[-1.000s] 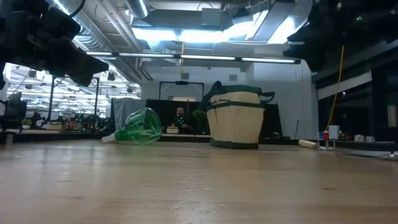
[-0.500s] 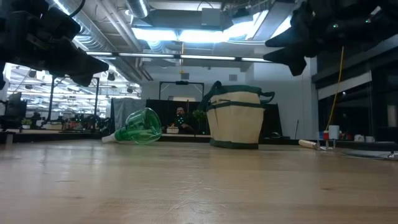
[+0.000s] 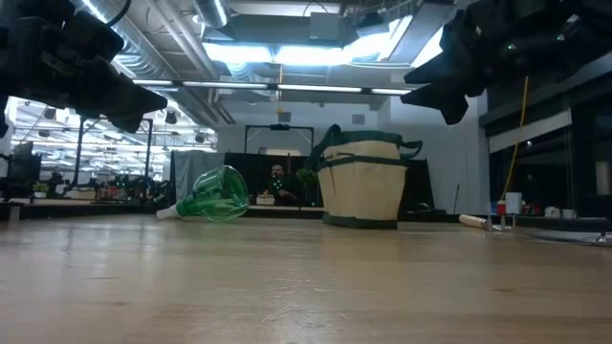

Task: Pick & Place Garden tools in Gardening bag
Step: Put the spray bottle into the gardening bag

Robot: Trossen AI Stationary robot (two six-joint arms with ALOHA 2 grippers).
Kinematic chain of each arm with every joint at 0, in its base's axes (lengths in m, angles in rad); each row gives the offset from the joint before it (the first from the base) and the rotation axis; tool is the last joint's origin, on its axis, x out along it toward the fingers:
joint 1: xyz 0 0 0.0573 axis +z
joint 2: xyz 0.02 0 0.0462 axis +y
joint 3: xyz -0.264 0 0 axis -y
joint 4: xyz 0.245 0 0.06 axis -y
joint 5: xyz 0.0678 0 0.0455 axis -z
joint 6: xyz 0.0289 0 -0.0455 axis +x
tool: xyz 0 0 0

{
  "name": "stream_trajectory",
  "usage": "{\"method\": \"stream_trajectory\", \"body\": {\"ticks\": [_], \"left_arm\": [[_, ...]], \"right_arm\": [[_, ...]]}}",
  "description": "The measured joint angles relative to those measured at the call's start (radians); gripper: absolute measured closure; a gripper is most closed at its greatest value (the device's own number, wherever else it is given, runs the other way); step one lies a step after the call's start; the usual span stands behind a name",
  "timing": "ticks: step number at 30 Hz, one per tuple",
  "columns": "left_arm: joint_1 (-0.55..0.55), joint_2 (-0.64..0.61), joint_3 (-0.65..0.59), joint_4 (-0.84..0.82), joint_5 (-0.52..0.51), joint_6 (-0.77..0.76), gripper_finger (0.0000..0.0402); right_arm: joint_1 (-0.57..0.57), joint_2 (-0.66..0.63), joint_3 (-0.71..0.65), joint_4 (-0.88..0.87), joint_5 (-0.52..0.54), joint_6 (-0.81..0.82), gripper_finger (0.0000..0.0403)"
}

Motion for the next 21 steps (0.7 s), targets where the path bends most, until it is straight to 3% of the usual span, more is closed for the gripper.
{"method": "stream_trajectory", "body": {"ticks": [15, 21], "left_arm": [[0.0, 0.0, 0.0, 0.0, -0.001, 0.0, 0.0398], [0.0, 0.0, 0.0, 0.051, -0.101, -0.042, 0.0398]], "right_arm": [[0.08, 0.04, 0.0, 0.028, 0.002, -0.133, 0.0188], [0.08, 0.04, 0.0, 0.028, 0.003, -0.245, 0.0188]]}}
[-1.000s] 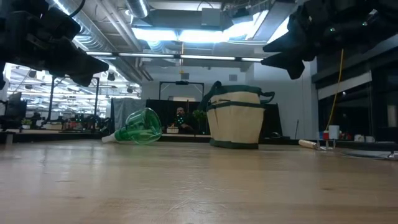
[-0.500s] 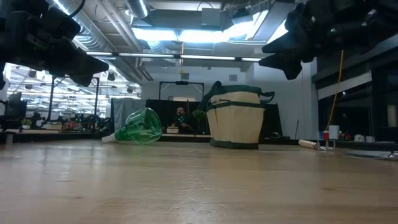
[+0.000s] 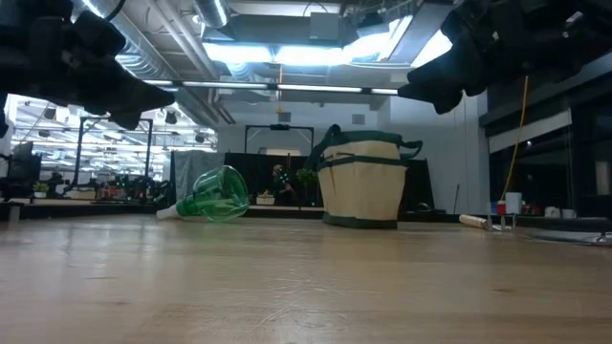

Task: Pick & Place Garden tools in Gardening bag
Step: Put the spray bottle into the gardening bag

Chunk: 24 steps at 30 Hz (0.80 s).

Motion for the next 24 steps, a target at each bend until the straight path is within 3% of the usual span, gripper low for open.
{"method": "stream_trajectory", "body": {"ticks": [14, 20, 24], "left_arm": [[-0.001, 0.0, 0.0, 0.012, 0.0, -0.421, 0.0398], [-0.001, 0.0, 0.0, 0.012, 0.001, -0.465, 0.0398], [-0.001, 0.002, 0.0, 0.0, -0.022, -0.41, 0.0398]], "right_arm": [[0.0, 0.0, 0.0, 0.116, 0.0, -0.048, 0.0188], [0.0, 0.0, 0.0, 0.108, 0.0, 0.017, 0.0188], [0.0, 0.0, 0.0, 0.094, -0.001, 0.074, 0.0188]]}}
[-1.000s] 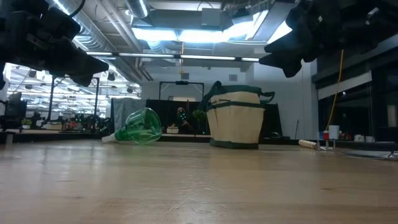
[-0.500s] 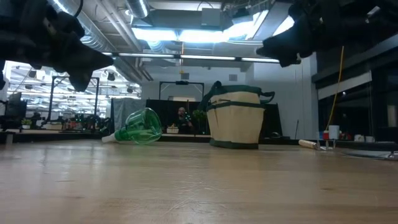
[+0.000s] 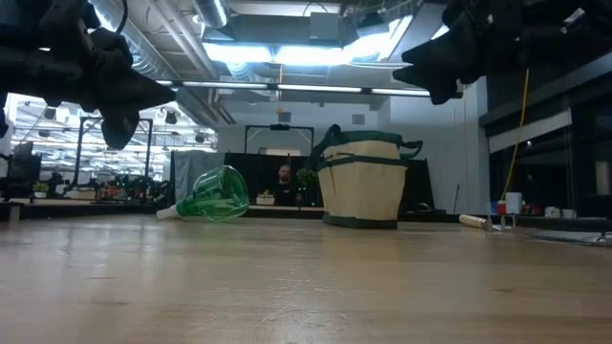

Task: Pick & Place Garden tools in Gardening bag
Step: Put the spray bottle into the gardening bag

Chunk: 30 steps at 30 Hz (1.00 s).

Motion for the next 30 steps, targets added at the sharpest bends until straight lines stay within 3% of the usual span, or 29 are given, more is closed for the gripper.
{"method": "stream_trajectory", "body": {"ticks": [7, 16, 20, 25, 30], "left_arm": [[0.0, 0.0, 0.0, -0.068, -0.071, 0.18, 0.038], [0.0, 0.0, 0.0, -0.176, -0.199, 0.303, 0.0272], [0.001, 0.0, 0.025, -0.303, -0.285, 0.281, 0.022], [0.035, 0.022, 0.109, -0.553, -0.293, 0.228, 0.017], [0.097, 0.094, 0.184, -0.598, -0.295, 0.307, 0.0141]], "right_arm": [[0.0, 0.0, 0.0, -0.016, -0.002, 0.04, 0.0188], [0.0, 0.0, 0.0, -0.016, -0.001, 0.04, 0.0188], [0.0, 0.0, 0.0, -0.015, 0.001, 0.04, 0.0188], [0.0, 0.0, 0.0, -0.015, 0.041, 0.039, 0.0188], [0.0, 0.0, 0.0, -0.015, 0.137, 0.039, 0.0188]]}}
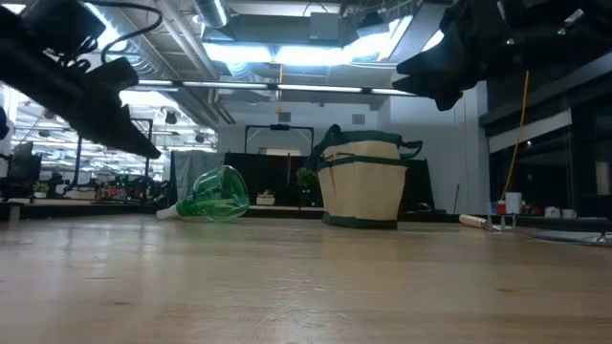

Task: Pick & Place Garden tools in Gardening bag
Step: Put the spray bottle into the gardening bag

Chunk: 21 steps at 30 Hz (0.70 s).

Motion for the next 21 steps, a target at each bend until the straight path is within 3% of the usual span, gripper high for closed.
{"method": "stream_trajectory", "body": {"ticks": [17, 21], "left_arm": [[0.293, 0.518, 0.236, 0.0, 0.061, 0.487, 0.0128], [0.364, 0.636, 0.28, 0.0, 0.146, 0.538, 0.0128]], "right_arm": [[0.0, 0.0, 0.0, 0.0, 0.021, 0.0, 0.0188], [0.0, 0.0, 0.0, 0.0, 0.021, 0.0, 0.0188]]}}
